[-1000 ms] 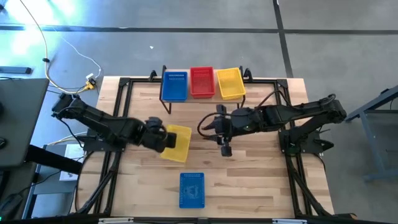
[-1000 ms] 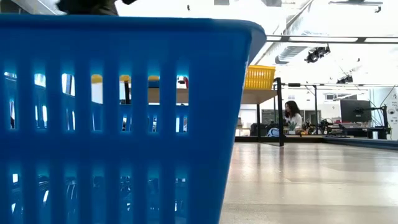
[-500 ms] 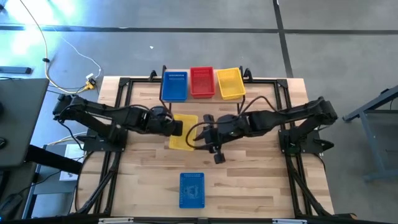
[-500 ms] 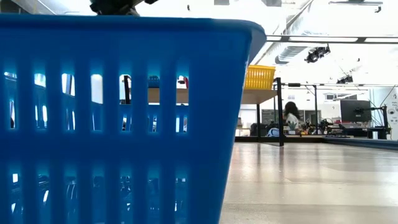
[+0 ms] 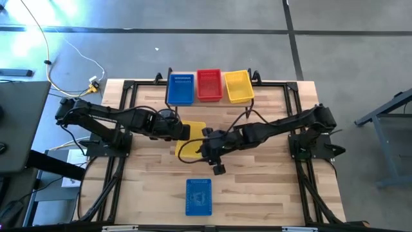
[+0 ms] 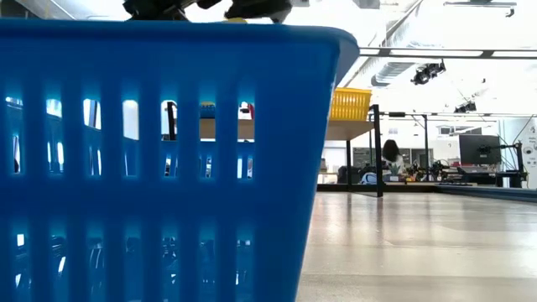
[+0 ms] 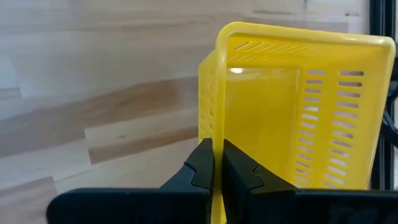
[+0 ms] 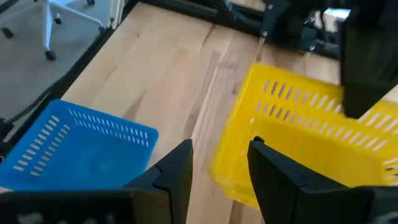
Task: Stack baskets on shelf by color
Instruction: Stack the yellow basket on top of the yellow basket on the shelf
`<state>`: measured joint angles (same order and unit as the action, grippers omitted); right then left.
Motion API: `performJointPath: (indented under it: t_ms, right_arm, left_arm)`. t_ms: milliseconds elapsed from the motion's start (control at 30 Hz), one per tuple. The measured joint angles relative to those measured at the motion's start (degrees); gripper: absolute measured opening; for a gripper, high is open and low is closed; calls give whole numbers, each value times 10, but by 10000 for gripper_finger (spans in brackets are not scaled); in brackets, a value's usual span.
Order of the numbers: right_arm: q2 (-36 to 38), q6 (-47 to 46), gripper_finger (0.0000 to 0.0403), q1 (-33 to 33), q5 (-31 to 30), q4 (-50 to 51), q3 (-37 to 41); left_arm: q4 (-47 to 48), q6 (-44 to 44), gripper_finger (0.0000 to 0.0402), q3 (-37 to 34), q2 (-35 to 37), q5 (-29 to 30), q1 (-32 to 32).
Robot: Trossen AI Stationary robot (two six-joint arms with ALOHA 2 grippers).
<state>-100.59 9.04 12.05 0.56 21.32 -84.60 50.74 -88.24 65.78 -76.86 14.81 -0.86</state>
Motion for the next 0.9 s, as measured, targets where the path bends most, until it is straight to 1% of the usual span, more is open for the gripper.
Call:
performJointPath:
  t_ms: [100,200,467,633,700,767,900]
  right_arm:
    - [-11,-22,140,0,16,-10,0]
    - [-15,-40,140,2,20,-30,0]
    - [-16,-41,140,4,15,-38,0]
    - [-18,-63,140,4,5,-30,0]
    - [-18,-75,140,4,-12,-18,0]
    - [-18,-77,140,5,-35,1,0]
    - [-18,-98,140,5,-41,29,0]
  left_arm:
    - [-4,-1,0,0,0,-3,-5]
    - [-8,-1,0,0,0,-3,-8]
    - [-21,-1,0,0,0,-1,-7]
    - [-72,13,0,0,0,-2,-7]
    - [-89,19,0,0,0,-3,-7]
    - [-97,18,0,0,0,-3,-9]
    - [-103,15,0,0,0,-1,-18]
